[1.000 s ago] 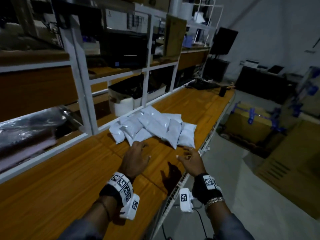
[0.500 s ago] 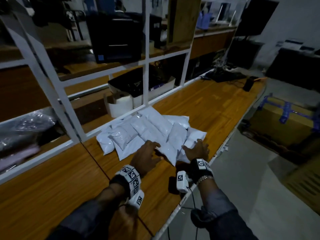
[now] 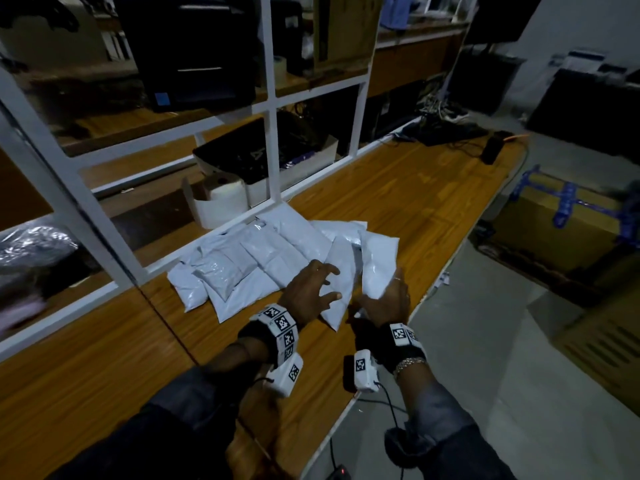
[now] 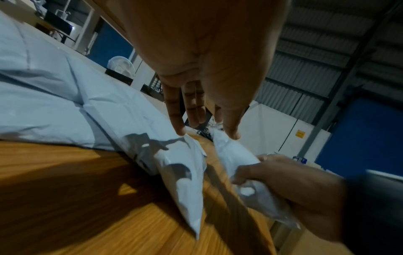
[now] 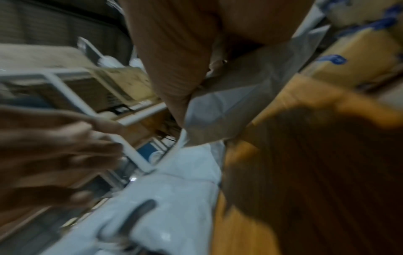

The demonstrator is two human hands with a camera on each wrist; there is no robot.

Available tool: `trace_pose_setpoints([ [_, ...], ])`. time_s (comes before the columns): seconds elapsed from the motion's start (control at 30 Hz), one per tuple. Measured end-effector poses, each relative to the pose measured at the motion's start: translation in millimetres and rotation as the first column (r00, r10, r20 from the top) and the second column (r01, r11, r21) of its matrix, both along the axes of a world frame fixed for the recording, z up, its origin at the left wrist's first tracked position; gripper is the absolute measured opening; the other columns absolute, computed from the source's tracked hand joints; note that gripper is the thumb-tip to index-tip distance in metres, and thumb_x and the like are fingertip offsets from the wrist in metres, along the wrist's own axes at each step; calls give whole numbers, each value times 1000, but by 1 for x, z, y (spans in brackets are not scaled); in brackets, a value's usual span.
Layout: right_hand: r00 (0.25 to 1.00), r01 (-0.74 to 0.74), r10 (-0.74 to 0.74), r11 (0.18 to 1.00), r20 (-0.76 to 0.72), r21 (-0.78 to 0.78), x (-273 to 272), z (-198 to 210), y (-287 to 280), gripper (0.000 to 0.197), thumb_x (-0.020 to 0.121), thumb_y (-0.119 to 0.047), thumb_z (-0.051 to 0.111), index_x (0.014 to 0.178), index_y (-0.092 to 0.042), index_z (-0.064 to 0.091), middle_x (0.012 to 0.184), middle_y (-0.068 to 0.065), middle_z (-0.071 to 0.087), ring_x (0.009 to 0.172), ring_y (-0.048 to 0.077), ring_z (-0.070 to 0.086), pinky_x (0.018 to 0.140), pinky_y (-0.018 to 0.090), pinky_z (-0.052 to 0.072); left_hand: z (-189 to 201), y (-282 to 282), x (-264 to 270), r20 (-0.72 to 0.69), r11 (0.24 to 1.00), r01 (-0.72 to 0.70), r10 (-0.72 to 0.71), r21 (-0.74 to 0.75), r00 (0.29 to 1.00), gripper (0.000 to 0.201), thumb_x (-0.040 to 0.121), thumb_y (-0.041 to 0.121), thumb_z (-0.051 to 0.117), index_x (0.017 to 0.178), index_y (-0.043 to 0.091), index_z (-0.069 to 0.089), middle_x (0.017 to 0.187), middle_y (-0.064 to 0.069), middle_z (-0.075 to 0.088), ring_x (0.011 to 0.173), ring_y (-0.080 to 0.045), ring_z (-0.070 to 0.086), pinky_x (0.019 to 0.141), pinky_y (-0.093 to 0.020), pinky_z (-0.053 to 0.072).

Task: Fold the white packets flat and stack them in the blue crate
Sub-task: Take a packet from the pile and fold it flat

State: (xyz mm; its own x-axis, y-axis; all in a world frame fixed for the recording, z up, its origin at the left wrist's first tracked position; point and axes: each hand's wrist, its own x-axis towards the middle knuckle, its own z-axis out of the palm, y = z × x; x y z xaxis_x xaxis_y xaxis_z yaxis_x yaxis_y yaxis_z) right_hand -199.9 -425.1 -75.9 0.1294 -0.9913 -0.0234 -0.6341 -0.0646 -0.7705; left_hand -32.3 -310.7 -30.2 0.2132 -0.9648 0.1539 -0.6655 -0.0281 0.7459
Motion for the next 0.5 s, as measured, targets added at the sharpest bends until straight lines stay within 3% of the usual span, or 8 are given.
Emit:
trace_pose_setpoints([
  [0.13, 984, -171, 174, 982, 36, -76, -5, 35, 21, 126, 66, -38, 89, 160, -23, 6, 150, 15, 40, 138, 33, 39, 111, 49, 40, 15, 5, 9, 3, 996, -77, 78, -42, 997, 53, 87, 28, 79, 133, 21, 54, 124, -3, 50, 110, -21, 55, 85, -47, 57],
  [0.2, 957, -277, 283, 956, 63, -93, 0, 45, 31, 126, 66, -33, 89, 160, -23, 6, 151, 12, 40, 139, 31, 38, 113, 48, 39, 24, 16, 16, 13, 988, -101, 103, -119, 995, 56, 85, 31, 80, 133, 25, 53, 124, 2, 50, 114, -20, 54, 91, -46, 55],
  [0.27, 917, -381, 392, 916, 73, -127, 12, 52, 43, 127, 62, -42, 86, 161, -22, 9, 152, 10, 41, 140, 30, 38, 113, 50, 38, 33, 34, 28, 87, 975, -152, 168, -162, 982, 65, 82, 34, 82, 137, 20, 52, 130, -1, 52, 121, -23, 52, 100, -43, 51],
  [0.37, 828, -552, 560, 823, 33, -135, 37, 64, 68, 129, 64, -50, 85, 161, -26, 3, 154, 6, 36, 142, 27, 33, 116, 48, 33, 45, 71, 60, 246, 928, -312, 358, -205, 901, 84, 78, 39, 83, 146, 7, 44, 143, -14, 49, 131, -32, 47, 111, -47, 41],
  [0.43, 748, -656, 663, 742, 9, -135, 59, 70, 87, 127, 68, -43, 87, 161, -26, 2, 155, 4, 34, 141, 24, 31, 117, 44, 30, 55, 111, 88, 333, 895, -387, 443, -223, 833, 91, 76, 44, 81, 149, 8, 40, 145, -17, 47, 130, -37, 47, 107, -53, 42],
  [0.5, 649, -750, 761, 639, -3, -174, 84, 70, 109, 126, 64, -51, 84, 161, -27, 7, 153, 2, 38, 139, 23, 36, 116, 45, 32, 64, 161, 110, 436, 865, -453, 500, -215, 749, 101, 71, 46, 83, 151, 9, 35, 145, -19, 44, 127, -40, 47, 102, -53, 45],
])
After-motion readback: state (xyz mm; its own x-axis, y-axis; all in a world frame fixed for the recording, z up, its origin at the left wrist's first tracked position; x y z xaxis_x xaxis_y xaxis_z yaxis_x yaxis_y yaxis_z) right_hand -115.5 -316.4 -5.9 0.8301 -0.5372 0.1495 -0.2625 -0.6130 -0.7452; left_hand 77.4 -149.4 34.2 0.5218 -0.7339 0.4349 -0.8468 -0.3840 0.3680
